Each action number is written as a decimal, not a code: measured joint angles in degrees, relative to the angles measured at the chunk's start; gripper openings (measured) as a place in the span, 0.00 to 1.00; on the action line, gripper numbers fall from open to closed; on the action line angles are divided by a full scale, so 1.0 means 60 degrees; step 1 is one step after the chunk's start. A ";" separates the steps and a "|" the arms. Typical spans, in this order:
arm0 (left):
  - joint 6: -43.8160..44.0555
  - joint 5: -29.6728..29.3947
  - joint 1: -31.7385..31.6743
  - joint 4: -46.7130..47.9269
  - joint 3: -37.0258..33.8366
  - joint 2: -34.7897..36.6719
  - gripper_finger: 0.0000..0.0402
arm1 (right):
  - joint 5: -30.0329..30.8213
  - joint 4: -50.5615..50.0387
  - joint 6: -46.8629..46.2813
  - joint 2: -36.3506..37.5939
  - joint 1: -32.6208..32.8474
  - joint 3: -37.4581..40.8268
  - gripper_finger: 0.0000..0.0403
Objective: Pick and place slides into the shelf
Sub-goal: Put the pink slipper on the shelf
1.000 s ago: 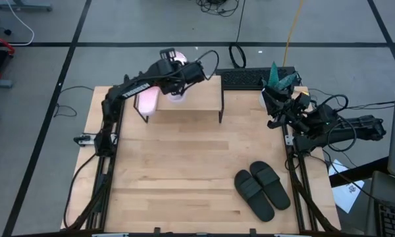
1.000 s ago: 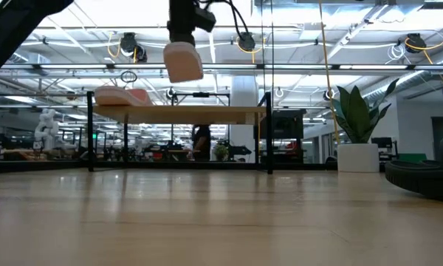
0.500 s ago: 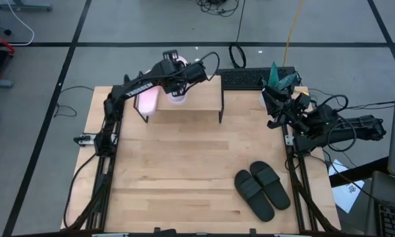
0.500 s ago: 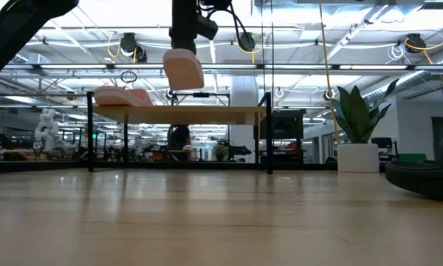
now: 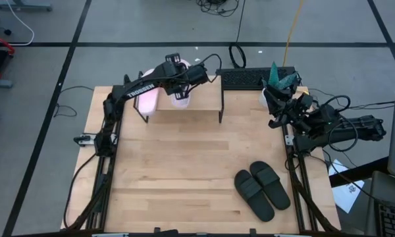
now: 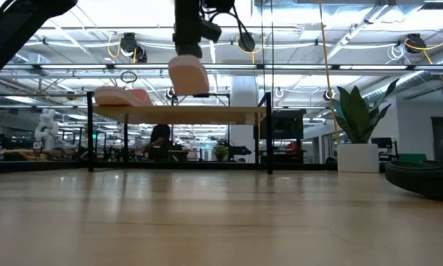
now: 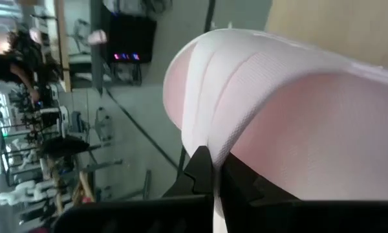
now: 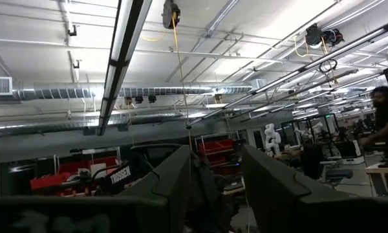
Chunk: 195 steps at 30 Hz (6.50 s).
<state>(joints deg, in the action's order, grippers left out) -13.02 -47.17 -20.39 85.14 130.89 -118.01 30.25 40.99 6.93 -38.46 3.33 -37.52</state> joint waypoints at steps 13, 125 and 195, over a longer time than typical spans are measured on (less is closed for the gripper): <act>0.0489 0.0039 0.0384 -0.0736 -0.0835 0.0946 0.00 | 0.0002 -0.0004 0.0078 0.0172 0.0000 0.0000 0.32; -0.1555 0.0530 -0.0881 -0.5963 -0.8499 0.3918 0.12 | -0.0001 0.0273 0.0066 -0.0181 -0.0003 0.0000 0.32; -0.3176 0.1932 -0.0642 -1.0363 -0.7544 0.2845 0.21 | 0.0250 0.0265 0.0363 -0.0184 -0.0004 -0.0002 0.32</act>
<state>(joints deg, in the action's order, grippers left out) -32.08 -35.58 -24.24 22.96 85.62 -100.94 31.75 42.59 9.11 -39.57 3.31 -37.53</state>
